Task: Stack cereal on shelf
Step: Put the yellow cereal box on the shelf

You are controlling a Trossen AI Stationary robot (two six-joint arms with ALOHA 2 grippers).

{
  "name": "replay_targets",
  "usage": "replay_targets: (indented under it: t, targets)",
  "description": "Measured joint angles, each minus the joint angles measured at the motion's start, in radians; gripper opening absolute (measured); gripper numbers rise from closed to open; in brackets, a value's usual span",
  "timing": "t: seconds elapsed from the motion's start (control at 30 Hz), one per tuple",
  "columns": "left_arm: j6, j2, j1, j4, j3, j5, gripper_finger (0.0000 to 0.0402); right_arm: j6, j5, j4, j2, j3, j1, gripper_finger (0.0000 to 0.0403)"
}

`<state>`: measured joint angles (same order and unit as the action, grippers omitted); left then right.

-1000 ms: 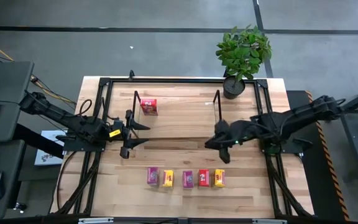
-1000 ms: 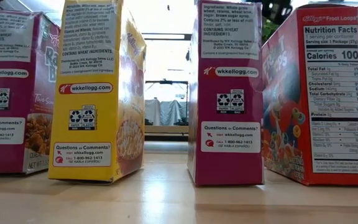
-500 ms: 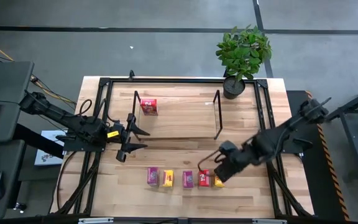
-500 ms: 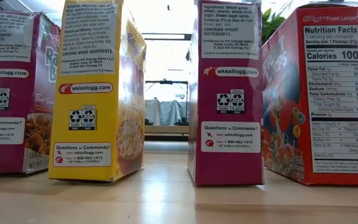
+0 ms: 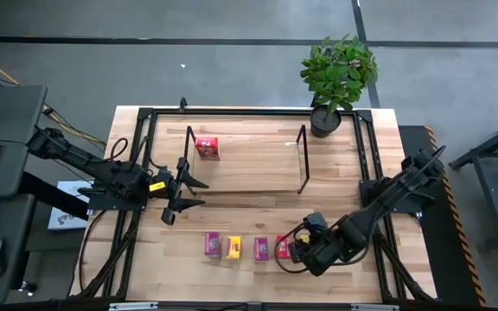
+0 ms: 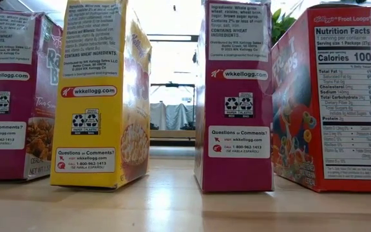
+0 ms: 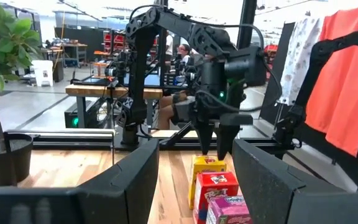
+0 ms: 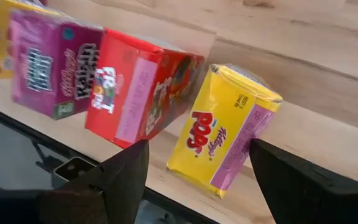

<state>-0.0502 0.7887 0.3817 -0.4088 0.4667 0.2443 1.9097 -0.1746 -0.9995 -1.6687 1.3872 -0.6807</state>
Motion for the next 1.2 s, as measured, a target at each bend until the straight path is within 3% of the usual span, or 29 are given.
replay_targets:
  t: [0.53, 0.9, 1.2]
  targets:
    - [0.001, 0.0, -0.001, 0.0, 0.0, 0.0, 0.0195, -0.039, 0.01, 0.005, -0.007, 0.003, 0.015, 0.0272]
    - [0.001, 0.0, -0.001, 0.0, 0.0, 0.0, 0.0195, -0.022, 0.012, -0.181, -0.005, 0.117, 0.013, 0.0272]
    - [0.001, 0.0, -0.001, 0.0, 0.0, 0.001, 0.0195, 0.002, 0.02, -0.175, -0.052, 0.115, 0.013, 0.0272]
